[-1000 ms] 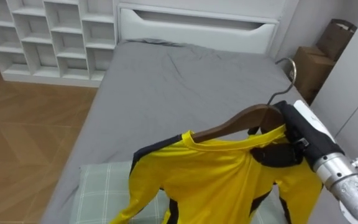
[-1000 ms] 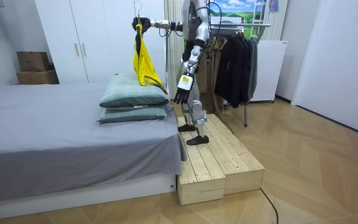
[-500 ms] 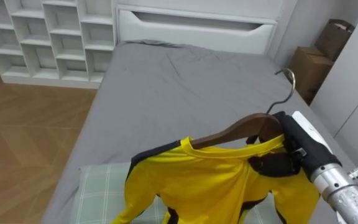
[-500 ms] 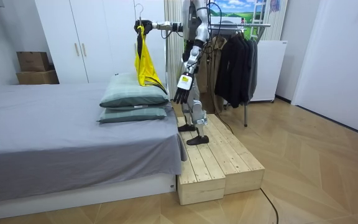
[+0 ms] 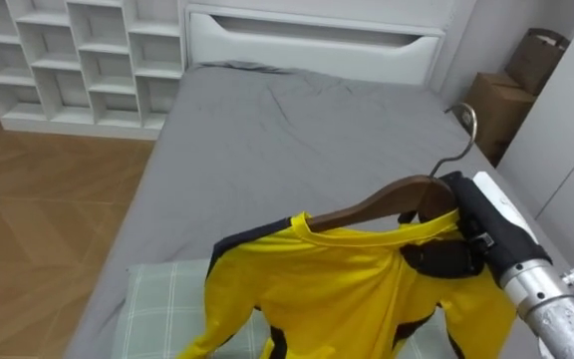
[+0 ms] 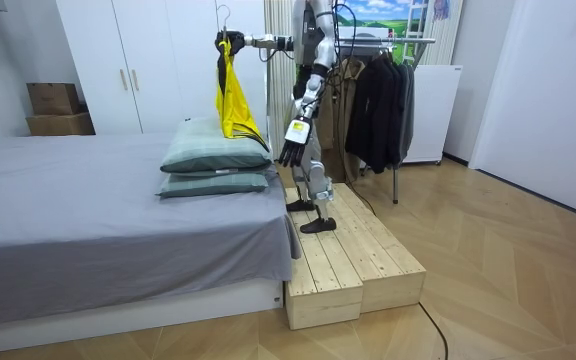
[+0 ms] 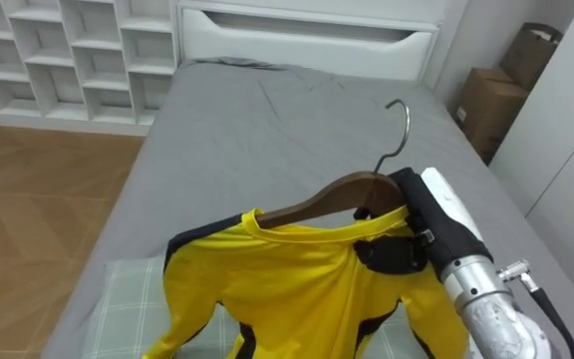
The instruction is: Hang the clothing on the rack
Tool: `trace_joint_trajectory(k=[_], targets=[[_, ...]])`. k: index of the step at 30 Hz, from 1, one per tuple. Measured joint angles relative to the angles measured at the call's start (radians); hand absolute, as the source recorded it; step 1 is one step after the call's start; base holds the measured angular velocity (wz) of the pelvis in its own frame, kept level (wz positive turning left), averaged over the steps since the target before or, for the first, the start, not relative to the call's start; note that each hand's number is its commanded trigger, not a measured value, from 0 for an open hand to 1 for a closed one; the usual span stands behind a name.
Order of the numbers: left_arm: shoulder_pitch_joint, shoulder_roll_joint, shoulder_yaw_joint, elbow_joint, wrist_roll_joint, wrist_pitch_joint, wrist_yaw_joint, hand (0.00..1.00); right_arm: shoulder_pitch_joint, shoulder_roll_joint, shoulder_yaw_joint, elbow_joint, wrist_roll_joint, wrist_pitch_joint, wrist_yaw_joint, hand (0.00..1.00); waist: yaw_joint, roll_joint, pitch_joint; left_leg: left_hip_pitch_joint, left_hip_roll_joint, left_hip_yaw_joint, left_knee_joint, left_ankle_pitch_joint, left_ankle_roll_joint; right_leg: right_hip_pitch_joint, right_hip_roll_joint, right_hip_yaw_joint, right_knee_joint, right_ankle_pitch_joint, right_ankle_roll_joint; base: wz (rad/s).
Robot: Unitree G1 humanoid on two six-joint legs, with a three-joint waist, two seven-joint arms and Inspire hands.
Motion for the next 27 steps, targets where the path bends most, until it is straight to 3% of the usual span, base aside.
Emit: trace_joint_trajectory(k=[3, 9, 10, 12, 13, 15, 16, 17, 18, 19, 20, 21, 22, 24, 27], targets=[[0.013, 0.0, 0.0, 0.0, 0.002, 0.002, -0.001, 0.0, 0.028, 0.019, 0.0, 0.0, -0.021, 0.009, 0.001, 1.0, 0.001, -0.002, -0.0009, 0.0, -0.001, 0.003, 0.001, -0.003, 0.003, -0.002, -0.001, 0.002, 0.002, 0.0, 0.0, -0.01], [0.045, 0.003, -0.001, 0.008, 0.018, 0.008, -0.008, 0.0, 0.091, 0.019, 0.001, 0.004, -0.058, 0.016, 0.001, 1.0, 0.002, -0.005, 0.0092, -0.002, 0.0, 0.038, 0.004, -0.019, 0.009, -0.026, 0.002, 0.026, 0.022, 0.001, 0.003, -0.18], [0.044, 0.006, 0.001, 0.008, 0.018, 0.01, -0.011, 0.0, 0.1, 0.02, 0.001, 0.004, -0.055, 0.017, 0.001, 1.0, -0.001, -0.011, 0.0126, -0.001, 0.0, 0.055, 0.004, -0.02, 0.009, -0.036, 0.004, 0.039, 0.032, 0.001, 0.003, -0.39], [0.041, 0.007, 0.001, 0.008, 0.02, 0.012, -0.012, 0.0, 0.108, 0.02, 0.001, 0.004, -0.05, 0.017, 0.006, 1.0, -0.004, -0.019, 0.0119, -0.005, 0.004, 0.093, 0.015, -0.023, 0.008, -0.064, 0.013, 0.071, 0.036, 0.009, 0.001, -0.59], [0.038, 0.007, 0.003, 0.009, 0.023, 0.013, -0.015, 0.0, 0.108, 0.02, 0.001, 0.004, -0.049, 0.017, 0.008, 1.0, -0.002, -0.021, 0.0117, -0.011, 0.009, 0.134, 0.025, -0.03, 0.007, -0.087, 0.025, 0.107, 0.046, 0.018, 0.001, -0.98], [0.034, 0.007, 0.016, 0.012, 0.019, 0.012, -0.021, 0.0, 0.108, 0.022, 0.002, 0.011, -0.051, 0.017, 0.01, 1.0, 0.002, -0.022, 0.0124, -0.016, 0.02, 0.217, 0.044, -0.038, 0.004, -0.112, 0.043, 0.13, 0.047, 0.043, -0.006, -1.29], [0.027, 0.008, 0.024, 0.033, 0.012, 0.007, -0.023, 0.0, 0.107, 0.028, 0.003, 0.017, -0.048, 0.017, 0.01, 1.0, 0.005, -0.021, 0.0128, -0.016, 0.026, 0.284, 0.052, -0.046, 0.002, -0.135, 0.055, 0.112, 0.042, 0.069, -0.018, -1.77], [0.02, 0.011, 0.024, 0.05, 0.001, 0.005, -0.023, 0.0, 0.108, 0.039, 0.003, 0.027, -0.042, 0.017, 0.01, 1.0, 0.007, -0.015, 0.0164, -0.014, 0.045, 0.369, 0.057, -0.056, 0.001, -0.152, 0.061, 0.054, 0.02, 0.104, -0.04, -1.9], [0.017, 0.015, 0.022, 0.054, -0.01, 0.005, -0.024, 0.0, 0.107, 0.046, 0.003, 0.034, -0.042, 0.018, 0.009, 1.0, 0.012, -0.012, 0.0177, -0.016, 0.055, 0.418, 0.055, -0.065, -0.001, -0.154, 0.061, -0.007, 0.008, 0.12, -0.053, -1.87], [0.006, 0.019, 0.02, 0.07, -0.021, 0.004, -0.026, 0.0, 0.114, 0.049, 0.004, 0.047, -0.043, 0.019, 0.009, 1.0, 0.02, -0.003, 0.0243, -0.009, 0.072, 0.5, 0.07, -0.085, -0.004, -0.167, 0.044, -0.148, 0.061, 0.081, -0.064, -1.57], [-0.002, 0.016, 0.02, 0.075, -0.034, 0.008, -0.027, 0.0, 0.121, 0.045, 0.002, 0.073, -0.042, 0.019, 0.008, 1.0, 0.016, 0.004, 0.0238, 0.011, 0.073, 0.574, 0.071, -0.093, -0.012, -0.161, -0.003, -0.234, 0.138, 0.001, -0.053, -1.39], [-0.006, 0.015, 0.02, 0.076, -0.039, 0.012, -0.028, 0.0, 0.121, 0.044, 0.0, 0.088, -0.041, 0.02, 0.002, 1.0, 0.016, 0.007, 0.0254, 0.02, 0.073, 0.606, 0.071, -0.098, -0.015, -0.157, -0.031, -0.252, 0.175, -0.032, -0.051, -1.22], [-0.01, 0.016, 0.02, 0.077, -0.05, 0.022, -0.029, 0.0, 0.12, 0.047, 0.003, 0.113, -0.044, 0.024, -0.007, 1.0, 0.02, 0.01, 0.0261, 0.033, 0.07, 0.649, 0.082, -0.106, -0.024, -0.152, -0.073, -0.249, 0.221, -0.072, -0.027, -1.06], [-0.012, 0.015, 0.022, 0.077, -0.049, 0.044, -0.033, 0.0, 0.12, 0.052, 0.007, 0.116, -0.061, 0.031, -0.008, 1.0, 0.005, 0.009, 0.0258, 0.036, 0.081, 0.67, 0.128, -0.116, -0.036, -0.159, -0.07, -0.22, 0.222, -0.083, -0.019, -0.72], [-0.012, 0.016, 0.03, 0.077, -0.048, 0.063, -0.046, 0.0, 0.1, 0.053, 0.01, 0.116, -0.061, 0.028, -0.01, 1.0, -0.011, 0.024, 0.0312, 0.029, 0.104, 0.677, 0.17, -0.116, -0.038, -0.177, -0.04, -0.192, 0.202, -0.071, -0.038, -0.53]])
